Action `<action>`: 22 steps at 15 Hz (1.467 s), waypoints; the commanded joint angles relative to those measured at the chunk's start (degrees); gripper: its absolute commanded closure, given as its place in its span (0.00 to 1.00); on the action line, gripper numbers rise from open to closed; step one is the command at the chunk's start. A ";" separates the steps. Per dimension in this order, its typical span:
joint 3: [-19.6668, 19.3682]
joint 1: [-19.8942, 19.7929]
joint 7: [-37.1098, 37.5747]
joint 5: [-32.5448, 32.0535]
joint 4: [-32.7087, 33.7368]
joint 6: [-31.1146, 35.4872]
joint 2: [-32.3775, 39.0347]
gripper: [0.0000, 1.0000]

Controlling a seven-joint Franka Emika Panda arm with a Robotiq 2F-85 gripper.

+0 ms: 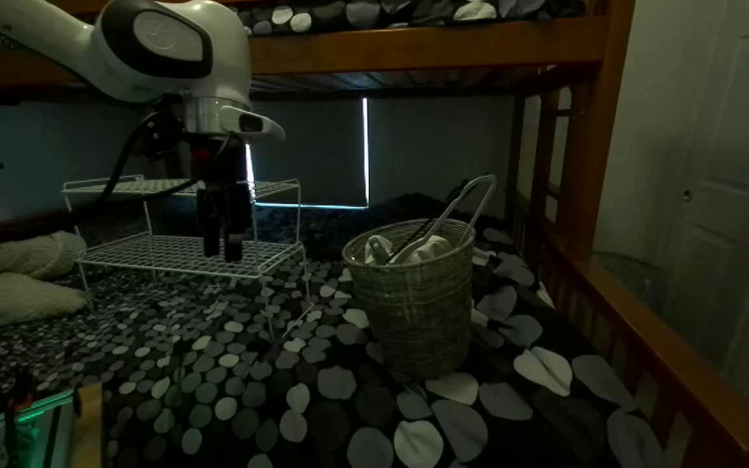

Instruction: Remove the lint roller from the basket and put it on the bottom rack

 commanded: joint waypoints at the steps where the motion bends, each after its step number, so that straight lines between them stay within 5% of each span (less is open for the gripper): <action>1: -1.09 1.21 0.58 -0.59 0.09 -0.15 0.19 0.00; 16: -0.63 0.22 3.12 -1.10 -0.19 0.72 0.53 0.00; 22: 0.15 -8.90 10.91 -23.69 3.28 15.58 7.74 0.00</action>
